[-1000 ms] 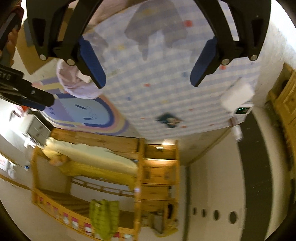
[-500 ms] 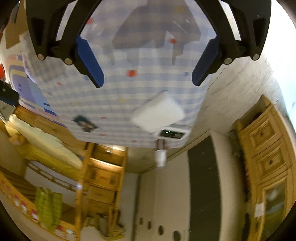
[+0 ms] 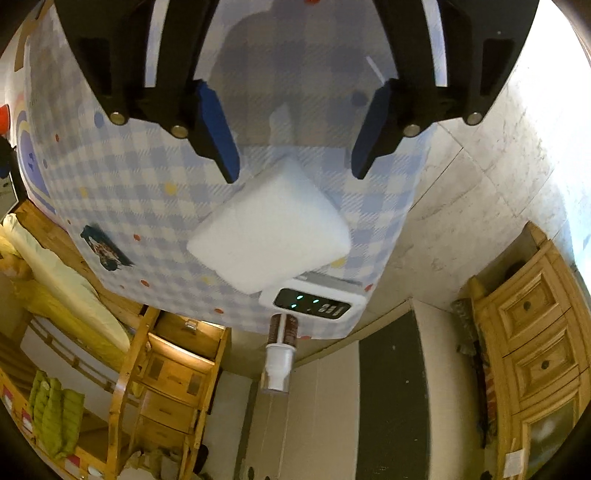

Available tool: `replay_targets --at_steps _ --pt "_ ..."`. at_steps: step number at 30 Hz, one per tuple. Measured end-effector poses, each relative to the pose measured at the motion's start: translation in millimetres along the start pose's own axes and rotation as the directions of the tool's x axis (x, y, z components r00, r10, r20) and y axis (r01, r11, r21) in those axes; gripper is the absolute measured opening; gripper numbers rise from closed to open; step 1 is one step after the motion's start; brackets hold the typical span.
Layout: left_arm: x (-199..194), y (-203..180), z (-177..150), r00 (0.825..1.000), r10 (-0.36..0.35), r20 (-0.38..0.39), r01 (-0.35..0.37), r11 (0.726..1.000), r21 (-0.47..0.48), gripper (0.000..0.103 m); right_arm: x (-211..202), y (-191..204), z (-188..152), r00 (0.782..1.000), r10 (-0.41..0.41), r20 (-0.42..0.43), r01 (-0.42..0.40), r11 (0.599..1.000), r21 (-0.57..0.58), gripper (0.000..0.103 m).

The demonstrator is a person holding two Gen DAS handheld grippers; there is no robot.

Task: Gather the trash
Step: 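Grasp the white foam block with the left gripper while the right gripper grasps the dark packet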

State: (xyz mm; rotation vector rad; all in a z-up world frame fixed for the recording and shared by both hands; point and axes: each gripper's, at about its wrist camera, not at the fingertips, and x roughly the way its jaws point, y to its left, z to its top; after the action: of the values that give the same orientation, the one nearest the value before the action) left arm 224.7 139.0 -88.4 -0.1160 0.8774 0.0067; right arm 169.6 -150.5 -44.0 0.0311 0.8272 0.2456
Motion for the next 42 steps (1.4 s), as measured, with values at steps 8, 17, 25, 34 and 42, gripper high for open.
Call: replay_targets --at_steps 8,17,25,34,42 --pt "-16.9 -17.9 -6.3 0.997 -0.066 0.036 0.064 0.997 0.050 0.027 1.5 -10.6 -3.6 1.000 0.000 -0.006 0.000 1.000 0.016 0.065" --pt "-41.2 -47.7 -19.2 0.991 -0.094 0.093 0.090 0.995 0.044 0.027 41.7 -19.4 19.1 1.000 0.019 -0.018 -0.019 1.000 -0.002 0.054" --pt "-35.0 -54.9 -7.1 0.991 -0.102 0.082 0.099 0.994 0.037 0.028 97.3 -37.1 60.0 0.999 0.010 -0.034 -0.009 0.999 0.036 0.050" --pt "-26.9 -56.6 -5.5 0.993 -0.093 0.079 0.091 0.995 0.036 0.028 142.6 -37.4 71.1 0.993 -0.003 -0.121 0.003 1.000 -0.001 0.050" --pt "-28.6 -51.2 -12.3 0.995 -0.080 0.056 0.080 0.997 0.015 0.028 121.8 -26.8 60.8 0.994 0.057 -0.095 -0.059 0.998 -0.012 0.003"
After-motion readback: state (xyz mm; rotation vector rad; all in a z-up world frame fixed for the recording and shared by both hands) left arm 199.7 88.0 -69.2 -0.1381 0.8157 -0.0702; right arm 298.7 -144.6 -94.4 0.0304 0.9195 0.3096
